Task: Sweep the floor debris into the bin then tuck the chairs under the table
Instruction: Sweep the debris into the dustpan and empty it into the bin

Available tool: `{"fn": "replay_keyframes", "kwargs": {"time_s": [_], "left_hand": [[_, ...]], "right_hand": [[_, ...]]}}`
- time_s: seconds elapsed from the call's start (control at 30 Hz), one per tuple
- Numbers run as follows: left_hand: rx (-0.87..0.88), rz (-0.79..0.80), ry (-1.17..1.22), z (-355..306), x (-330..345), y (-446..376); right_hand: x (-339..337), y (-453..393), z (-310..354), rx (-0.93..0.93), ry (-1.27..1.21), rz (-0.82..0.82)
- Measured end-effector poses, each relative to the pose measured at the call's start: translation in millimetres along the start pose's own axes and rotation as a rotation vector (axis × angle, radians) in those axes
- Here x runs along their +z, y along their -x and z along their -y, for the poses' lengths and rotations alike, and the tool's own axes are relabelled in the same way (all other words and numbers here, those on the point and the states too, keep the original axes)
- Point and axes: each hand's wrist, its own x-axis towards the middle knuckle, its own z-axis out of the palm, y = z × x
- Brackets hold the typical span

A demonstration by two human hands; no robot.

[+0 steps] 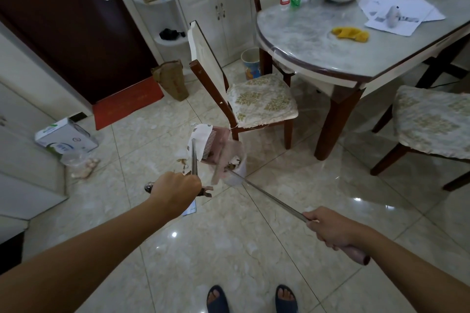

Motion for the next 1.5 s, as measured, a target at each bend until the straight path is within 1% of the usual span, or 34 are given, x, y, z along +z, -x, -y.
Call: {"fn": "replay_keyframes", "kwargs": {"time_s": [0.23, 0.37, 0.6, 0.9, 1.1, 1.3, 1.5], "left_hand": [[0.002, 0.004, -0.006, -1, 4, 3], [0.015, -0.006, -0.002, 1, 6, 5], [-0.021, -0.010, 0.009, 5, 6, 3], [-0.016, 0.009, -0.001, 5, -1, 3], [-0.009, 0.013, -0.002, 2, 3, 3], [-0.002, 0.006, -0.004, 1, 4, 2], [-0.009, 0.017, -0.005, 2, 2, 1]], "right_hand": [[5, -14, 19, -0.015, 0.042, 0.071], [-3, -20, 23, 0.006, 0.068, 0.071], [-12, -19, 15, 0.022, 0.092, 0.076], [-13, -3, -2, 0.022, 0.041, 0.085], [-16, 9, -2, -0.028, 0.075, 0.075], [-15, -4, 10, -0.057, 0.003, 0.105], [-10, -17, 16, -0.006, -0.042, 0.122]]}}
